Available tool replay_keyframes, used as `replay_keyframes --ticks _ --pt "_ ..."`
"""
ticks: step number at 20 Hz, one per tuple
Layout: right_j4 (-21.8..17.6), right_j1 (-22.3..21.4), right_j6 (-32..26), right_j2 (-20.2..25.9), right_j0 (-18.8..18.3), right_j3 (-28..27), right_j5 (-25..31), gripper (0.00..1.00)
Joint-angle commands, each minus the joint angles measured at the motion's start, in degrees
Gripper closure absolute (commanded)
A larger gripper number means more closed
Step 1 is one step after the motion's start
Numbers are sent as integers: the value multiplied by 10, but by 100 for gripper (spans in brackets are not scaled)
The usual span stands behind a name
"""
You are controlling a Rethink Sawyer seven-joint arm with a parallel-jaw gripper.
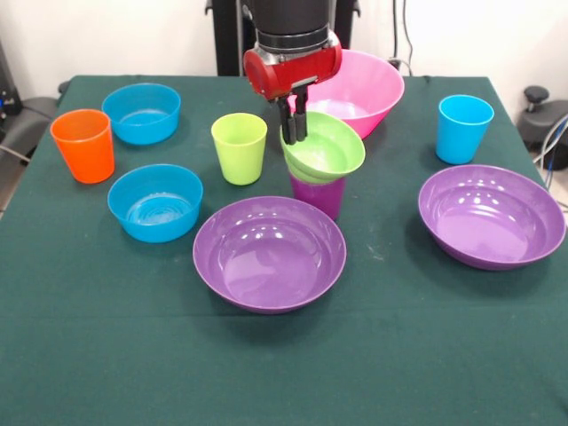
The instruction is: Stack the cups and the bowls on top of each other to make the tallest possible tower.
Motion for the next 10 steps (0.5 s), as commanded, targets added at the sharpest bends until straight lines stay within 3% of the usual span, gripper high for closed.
replay_keyframes --ticks 1,10 --pt "-44 10 -72 -31 21 -16 70 100" --pt "-46 15 -68 -30 17 -7 58 100"
